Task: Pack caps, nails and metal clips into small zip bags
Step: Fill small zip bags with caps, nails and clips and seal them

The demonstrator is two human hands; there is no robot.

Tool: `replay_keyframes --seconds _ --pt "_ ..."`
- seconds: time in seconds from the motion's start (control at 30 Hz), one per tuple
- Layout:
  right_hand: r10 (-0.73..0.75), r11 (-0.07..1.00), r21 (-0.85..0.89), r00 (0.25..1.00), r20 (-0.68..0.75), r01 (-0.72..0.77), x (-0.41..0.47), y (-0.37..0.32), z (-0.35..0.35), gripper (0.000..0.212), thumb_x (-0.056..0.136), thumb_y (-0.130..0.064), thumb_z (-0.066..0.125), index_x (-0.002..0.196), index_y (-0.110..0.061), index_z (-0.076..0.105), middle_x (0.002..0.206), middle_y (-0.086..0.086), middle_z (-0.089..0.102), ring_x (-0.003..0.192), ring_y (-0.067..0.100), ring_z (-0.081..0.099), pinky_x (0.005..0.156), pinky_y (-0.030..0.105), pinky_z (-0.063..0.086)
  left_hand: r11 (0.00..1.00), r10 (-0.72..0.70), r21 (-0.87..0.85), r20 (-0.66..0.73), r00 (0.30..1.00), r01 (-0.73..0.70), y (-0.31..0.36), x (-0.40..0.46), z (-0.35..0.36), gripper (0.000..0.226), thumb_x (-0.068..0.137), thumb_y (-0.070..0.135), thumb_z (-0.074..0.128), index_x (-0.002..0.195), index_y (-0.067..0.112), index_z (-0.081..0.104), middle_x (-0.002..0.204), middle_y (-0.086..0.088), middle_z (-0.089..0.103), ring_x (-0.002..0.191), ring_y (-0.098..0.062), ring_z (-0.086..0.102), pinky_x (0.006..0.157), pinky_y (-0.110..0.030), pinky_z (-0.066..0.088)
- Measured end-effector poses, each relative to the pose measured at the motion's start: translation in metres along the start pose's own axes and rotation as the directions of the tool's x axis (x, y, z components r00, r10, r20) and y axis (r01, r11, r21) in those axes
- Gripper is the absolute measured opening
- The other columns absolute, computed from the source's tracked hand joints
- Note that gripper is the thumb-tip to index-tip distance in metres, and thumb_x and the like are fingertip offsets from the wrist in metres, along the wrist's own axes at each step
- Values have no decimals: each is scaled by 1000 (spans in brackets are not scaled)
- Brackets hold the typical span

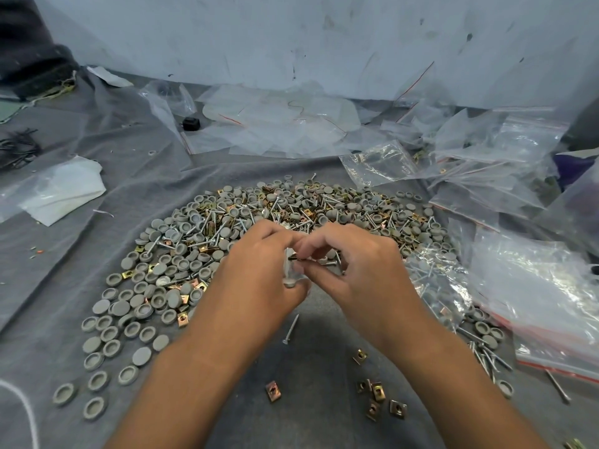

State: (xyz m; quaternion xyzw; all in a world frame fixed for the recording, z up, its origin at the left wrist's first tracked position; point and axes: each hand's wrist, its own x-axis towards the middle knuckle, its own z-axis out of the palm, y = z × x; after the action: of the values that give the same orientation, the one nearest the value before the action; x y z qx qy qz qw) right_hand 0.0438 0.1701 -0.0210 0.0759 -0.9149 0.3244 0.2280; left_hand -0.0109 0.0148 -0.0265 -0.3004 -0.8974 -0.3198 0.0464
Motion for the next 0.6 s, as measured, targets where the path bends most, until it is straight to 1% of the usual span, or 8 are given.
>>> replay_keyframes --seconds 0.1,0.17,0.23,0.3,0.37,0.47,0.53,0.6 --pt "-2 999 36 1000 6 2 -1 -1 -1 16 87 -25 80 100 -24 71 96 -21 65 89 -3 59 76 8 39 1000 -3 -1 -17 1000 3 0 0 0 29 80 26 69 108 35 64 106 18 50 84 2 47 70 -11 37" --pt "-34 998 48 999 30 32 -2 -3 -2 15 90 -37 74 102 -27 71 100 -21 66 94 1 58 80 12 40 1000 4 -1 -11 1000 -4 -1 0 -1 32 78 23 70 108 32 65 107 17 50 88 1 48 74 -17 42" --pt "-48 998 40 995 91 45 -3 -4 -4 19 89 -45 71 102 -30 72 100 -21 66 94 1 56 85 22 45 1000 0 10 3 1000 0 -2 0 -1 41 76 21 75 114 30 66 110 18 50 92 2 48 77 -18 42" --pt "-51 999 17 986 159 49 -3 -2 -5 11 91 -38 73 99 -31 73 97 -21 68 92 3 57 85 29 47 1000 -4 19 -1 1000 4 -1 0 0 46 76 29 74 121 28 66 114 18 50 95 3 47 80 -16 39" --pt "-63 998 -11 981 184 66 -3 0 -4 6 93 -29 73 98 -31 74 94 -24 66 89 1 56 84 28 47 1000 -6 2 -10 1000 6 1 0 -1 50 75 39 66 124 28 66 114 18 52 98 3 48 86 -17 39" --pt "-56 997 -54 996 72 60 -2 2 -3 8 95 -25 67 102 -26 72 96 -23 60 90 -2 52 82 19 43 1000 -13 -1 -16 1000 13 3 0 -2 41 79 34 72 120 34 66 110 22 50 92 7 46 78 -9 36" --pt "-68 990 -124 998 1 68 -2 1 -2 11 97 -25 63 104 -21 71 98 -17 62 91 2 53 80 20 44 1000 -19 16 -15 1000 20 3 -1 -1 43 79 33 77 120 37 63 108 23 47 83 9 46 72 -8 34" --pt "-96 981 -176 995 -38 88 -1 2 -1 11 97 -24 63 104 -20 71 99 -12 66 91 7 56 79 22 47 999 -24 30 -17 1000 25 5 -1 -1 46 79 33 77 122 38 62 107 22 46 81 10 45 71 -11 35"
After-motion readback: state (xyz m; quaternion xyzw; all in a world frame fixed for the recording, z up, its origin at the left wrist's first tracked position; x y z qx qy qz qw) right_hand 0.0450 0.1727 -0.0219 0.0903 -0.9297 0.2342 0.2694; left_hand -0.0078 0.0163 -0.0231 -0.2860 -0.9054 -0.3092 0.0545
